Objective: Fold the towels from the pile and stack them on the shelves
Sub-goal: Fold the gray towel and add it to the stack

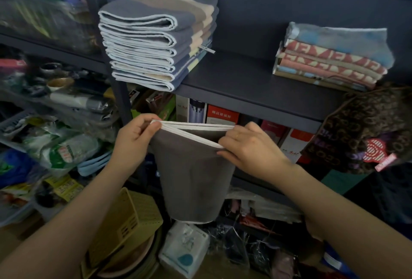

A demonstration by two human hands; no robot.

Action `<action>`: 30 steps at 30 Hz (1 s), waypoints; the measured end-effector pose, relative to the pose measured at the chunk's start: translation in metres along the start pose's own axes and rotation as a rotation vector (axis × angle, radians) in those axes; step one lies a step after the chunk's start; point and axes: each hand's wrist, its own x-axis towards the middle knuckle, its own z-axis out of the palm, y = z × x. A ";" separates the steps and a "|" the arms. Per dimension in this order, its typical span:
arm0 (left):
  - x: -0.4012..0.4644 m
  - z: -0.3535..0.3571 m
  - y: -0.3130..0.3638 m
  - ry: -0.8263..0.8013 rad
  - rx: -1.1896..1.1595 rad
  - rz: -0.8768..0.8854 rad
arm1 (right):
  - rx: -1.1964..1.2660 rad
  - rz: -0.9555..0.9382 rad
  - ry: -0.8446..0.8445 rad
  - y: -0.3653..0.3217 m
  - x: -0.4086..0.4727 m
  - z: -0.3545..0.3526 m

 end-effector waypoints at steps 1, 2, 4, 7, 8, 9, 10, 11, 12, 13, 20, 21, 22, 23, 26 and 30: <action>-0.001 -0.002 -0.003 -0.012 0.020 0.008 | -0.044 -0.049 0.043 0.001 0.001 -0.001; -0.001 -0.004 -0.004 -0.029 0.030 0.016 | -0.073 -0.088 0.084 0.003 0.001 -0.001; -0.002 -0.006 -0.008 -0.048 0.047 0.032 | -0.086 -0.107 0.129 0.007 0.001 -0.001; -0.005 -0.012 -0.010 -0.054 0.050 0.056 | -0.033 0.071 0.077 0.013 0.001 0.001; -0.006 -0.015 -0.009 -0.059 0.045 0.063 | 0.032 0.146 0.033 0.014 0.001 0.002; -0.006 -0.018 -0.008 -0.066 0.051 0.073 | 0.129 0.222 -0.016 0.012 0.003 0.002; -0.005 -0.019 -0.007 -0.074 0.063 0.089 | 0.254 0.292 -0.038 0.009 0.005 0.002; -0.004 -0.021 -0.004 -0.071 0.080 0.101 | 0.385 0.370 -0.035 0.004 0.007 0.001; -0.002 -0.022 -0.001 -0.060 0.089 0.100 | 0.523 0.446 -0.003 0.000 0.011 0.001; 0.000 -0.023 0.002 -0.044 0.090 0.085 | 0.660 0.528 0.044 -0.006 0.016 -0.001; 0.007 -0.039 0.020 -0.027 -0.148 -0.005 | 1.489 0.944 0.275 -0.032 0.039 -0.006; 0.008 -0.041 0.024 -0.001 -0.201 -0.028 | 1.569 0.975 0.294 -0.034 0.043 -0.009; 0.011 -0.044 0.029 0.028 -0.262 -0.056 | 1.632 0.981 0.298 -0.036 0.048 -0.015; 0.015 -0.047 0.032 0.051 -0.335 -0.079 | 1.669 0.968 0.291 -0.037 0.053 -0.020; 0.024 -0.056 0.033 -0.049 -0.532 -0.115 | 1.744 0.920 0.354 -0.039 0.070 -0.036; 0.027 -0.060 0.015 -0.243 -0.487 -0.107 | 1.737 0.854 0.455 -0.034 0.097 -0.047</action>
